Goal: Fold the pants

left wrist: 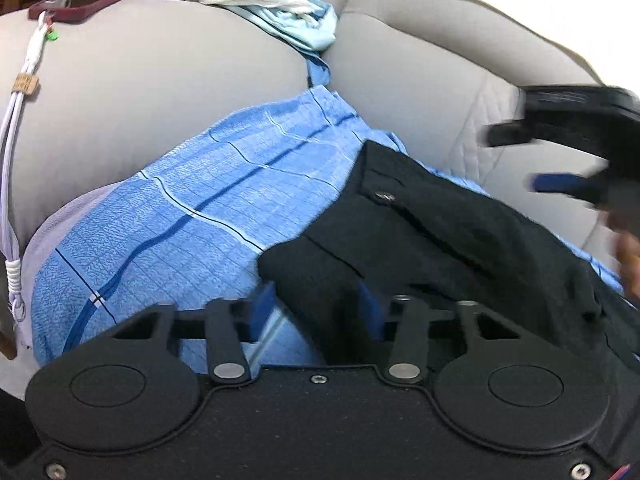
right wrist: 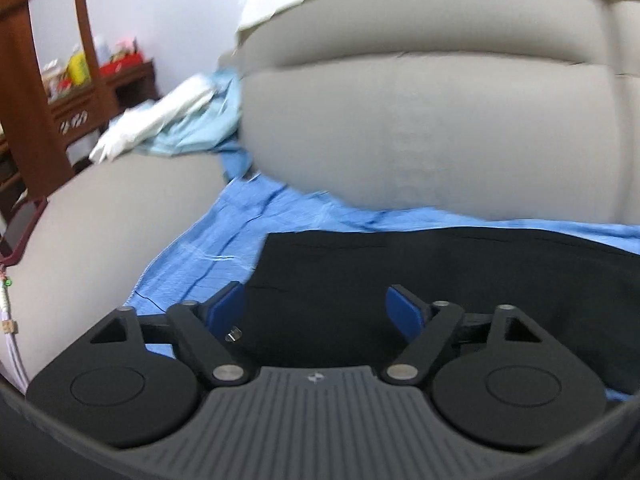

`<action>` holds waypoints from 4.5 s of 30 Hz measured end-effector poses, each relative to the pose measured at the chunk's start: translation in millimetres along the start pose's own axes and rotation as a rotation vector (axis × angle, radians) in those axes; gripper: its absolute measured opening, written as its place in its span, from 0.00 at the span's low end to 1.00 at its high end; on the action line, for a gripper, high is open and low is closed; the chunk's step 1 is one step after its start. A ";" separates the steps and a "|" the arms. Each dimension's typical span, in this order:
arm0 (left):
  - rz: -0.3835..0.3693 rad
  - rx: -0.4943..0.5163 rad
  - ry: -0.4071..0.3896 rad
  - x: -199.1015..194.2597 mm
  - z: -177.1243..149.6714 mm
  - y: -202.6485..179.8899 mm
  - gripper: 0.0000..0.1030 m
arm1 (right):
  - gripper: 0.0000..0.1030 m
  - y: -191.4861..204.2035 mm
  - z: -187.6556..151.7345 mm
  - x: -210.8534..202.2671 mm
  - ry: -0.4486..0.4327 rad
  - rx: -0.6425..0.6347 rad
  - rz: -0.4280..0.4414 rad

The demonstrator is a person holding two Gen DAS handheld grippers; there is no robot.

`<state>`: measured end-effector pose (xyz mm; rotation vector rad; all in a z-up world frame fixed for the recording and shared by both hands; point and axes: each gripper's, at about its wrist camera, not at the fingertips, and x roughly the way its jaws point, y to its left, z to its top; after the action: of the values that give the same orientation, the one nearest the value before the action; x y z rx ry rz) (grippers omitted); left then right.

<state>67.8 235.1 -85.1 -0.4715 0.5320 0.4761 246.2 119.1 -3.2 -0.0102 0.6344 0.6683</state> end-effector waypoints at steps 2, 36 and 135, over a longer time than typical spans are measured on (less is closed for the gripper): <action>-0.024 -0.028 -0.030 3.6 -2.1 10.8 0.38 | 0.79 14.1 10.1 40.9 0.054 -0.005 0.024; 0.014 -0.095 -0.101 7.1 13.1 28.5 0.06 | 0.31 71.0 34.5 201.3 0.252 -0.049 -0.199; 0.258 0.099 -0.058 24.9 133.2 -27.8 0.01 | 0.06 -326.8 -143.4 -286.7 -0.220 0.585 -0.994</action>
<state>150.2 291.9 10.4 -0.2941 0.5602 0.7049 184.4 -334.0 -23.2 0.2722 0.5093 -0.4825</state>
